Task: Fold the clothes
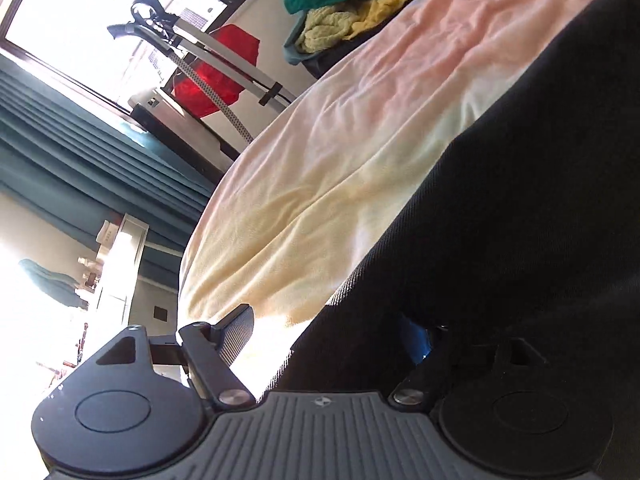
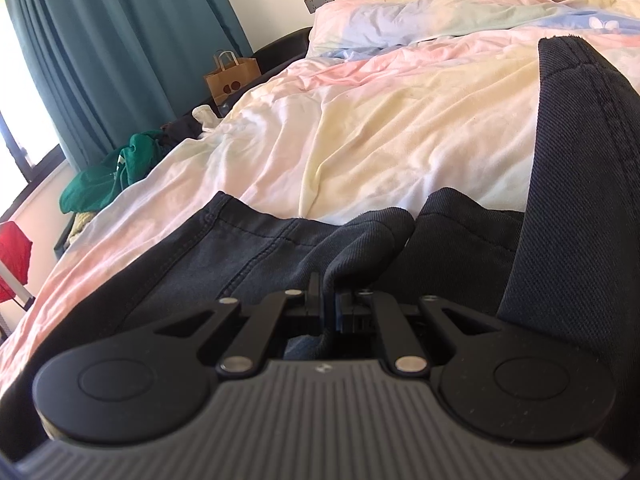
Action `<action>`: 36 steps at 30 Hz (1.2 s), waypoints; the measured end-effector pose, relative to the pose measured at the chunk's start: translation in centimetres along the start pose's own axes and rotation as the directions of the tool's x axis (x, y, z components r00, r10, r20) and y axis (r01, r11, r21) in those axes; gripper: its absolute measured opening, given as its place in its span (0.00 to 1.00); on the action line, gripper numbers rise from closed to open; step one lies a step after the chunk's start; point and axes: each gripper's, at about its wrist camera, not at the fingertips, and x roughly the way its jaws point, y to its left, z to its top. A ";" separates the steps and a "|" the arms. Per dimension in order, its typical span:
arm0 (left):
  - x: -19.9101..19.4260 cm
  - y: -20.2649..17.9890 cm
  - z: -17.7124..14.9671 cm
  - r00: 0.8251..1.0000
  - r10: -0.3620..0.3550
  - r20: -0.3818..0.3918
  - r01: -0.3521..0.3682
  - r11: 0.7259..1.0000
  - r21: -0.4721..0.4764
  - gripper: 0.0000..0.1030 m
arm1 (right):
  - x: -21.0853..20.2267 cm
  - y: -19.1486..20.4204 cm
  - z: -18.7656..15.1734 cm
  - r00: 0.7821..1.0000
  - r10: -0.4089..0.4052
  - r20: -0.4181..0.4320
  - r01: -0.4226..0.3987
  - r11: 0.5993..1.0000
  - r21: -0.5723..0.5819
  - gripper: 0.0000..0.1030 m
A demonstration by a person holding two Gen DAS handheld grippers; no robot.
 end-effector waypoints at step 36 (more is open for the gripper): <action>-35.4 8.1 -36.3 0.996 -0.049 0.070 0.086 0.568 -0.819 0.97 | -11.5 0.1 3.2 0.962 0.200 -0.186 -0.238 0.948 -0.210 0.11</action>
